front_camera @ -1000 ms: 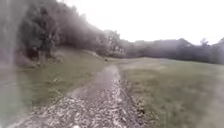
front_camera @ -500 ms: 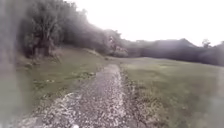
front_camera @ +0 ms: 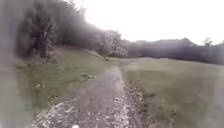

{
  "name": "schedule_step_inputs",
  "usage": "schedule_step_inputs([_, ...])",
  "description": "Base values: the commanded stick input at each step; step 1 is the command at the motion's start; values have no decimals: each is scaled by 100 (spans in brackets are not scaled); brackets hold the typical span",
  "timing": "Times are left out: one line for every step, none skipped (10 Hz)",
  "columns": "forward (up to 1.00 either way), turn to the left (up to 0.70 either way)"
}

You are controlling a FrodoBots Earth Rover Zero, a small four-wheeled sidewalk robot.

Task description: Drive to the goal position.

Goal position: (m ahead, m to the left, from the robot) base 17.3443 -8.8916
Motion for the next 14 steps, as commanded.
schedule_step_inputs([100,0])
schedule_step_inputs([100,0])
schedule_step_inputs([100,-3])
schedule_step_inputs([100,-18])
schedule_step_inputs([100,-38])
schedule_step_inputs([100,-12])
schedule_step_inputs([100,0])
schedule_step_inputs([100,0])
schedule_step_inputs([100,0])
schedule_step_inputs([100,0])
schedule_step_inputs([100,0])
schedule_step_inputs([100,0])
schedule_step_inputs([100,0])
schedule_step_inputs([100,0])
